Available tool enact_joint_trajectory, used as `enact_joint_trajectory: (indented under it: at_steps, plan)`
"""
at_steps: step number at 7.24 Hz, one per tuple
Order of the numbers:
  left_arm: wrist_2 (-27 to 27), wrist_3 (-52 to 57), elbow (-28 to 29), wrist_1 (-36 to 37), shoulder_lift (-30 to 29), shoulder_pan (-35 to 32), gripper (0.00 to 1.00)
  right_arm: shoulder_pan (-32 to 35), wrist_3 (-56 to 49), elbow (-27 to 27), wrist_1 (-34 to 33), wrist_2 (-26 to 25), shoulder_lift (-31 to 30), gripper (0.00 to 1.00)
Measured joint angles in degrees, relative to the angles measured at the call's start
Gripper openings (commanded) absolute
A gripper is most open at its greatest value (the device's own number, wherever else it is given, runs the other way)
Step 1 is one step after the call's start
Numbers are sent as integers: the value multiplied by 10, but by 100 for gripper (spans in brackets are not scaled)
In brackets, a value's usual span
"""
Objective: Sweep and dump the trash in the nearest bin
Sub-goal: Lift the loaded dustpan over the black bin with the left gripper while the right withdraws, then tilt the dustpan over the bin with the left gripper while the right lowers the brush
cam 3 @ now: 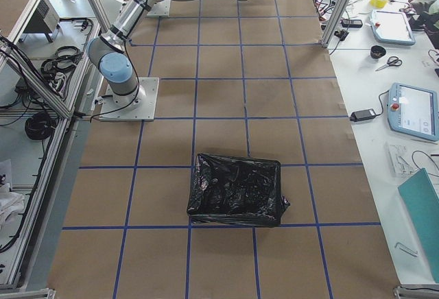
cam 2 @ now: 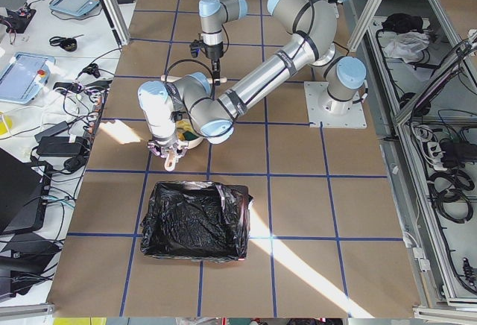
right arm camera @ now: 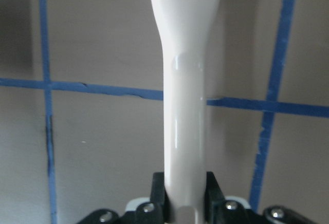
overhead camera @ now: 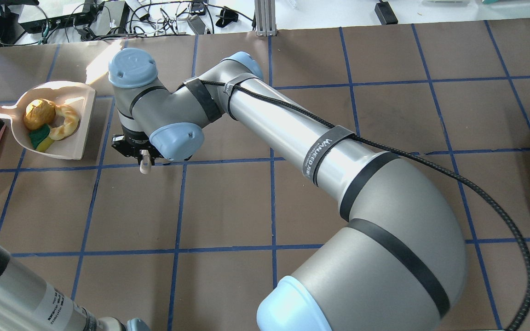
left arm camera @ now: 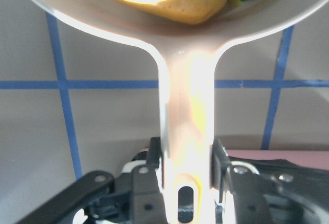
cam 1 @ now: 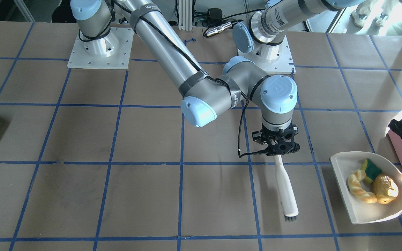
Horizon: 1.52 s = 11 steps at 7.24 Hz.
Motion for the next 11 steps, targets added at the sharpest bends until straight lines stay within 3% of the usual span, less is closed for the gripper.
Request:
enact_joint_trajectory:
  at_steps: [3, 5, 8, 11]
  plan:
    - [-1, 68, 9, -17, 27, 52, 0, -21, -2, 188, 17, -77, -139, 0]
    - [11, 116, 30, -18, 33, 85, 0, -50, -20, 278, 33, -102, -206, 0]
    - [17, 138, 75, -17, 18, 129, 0, -67, -42, 378, 40, -124, -258, 0]
    - [15, 149, 119, -3, 3, 167, 0, -74, -38, 409, 53, -121, -270, 0]
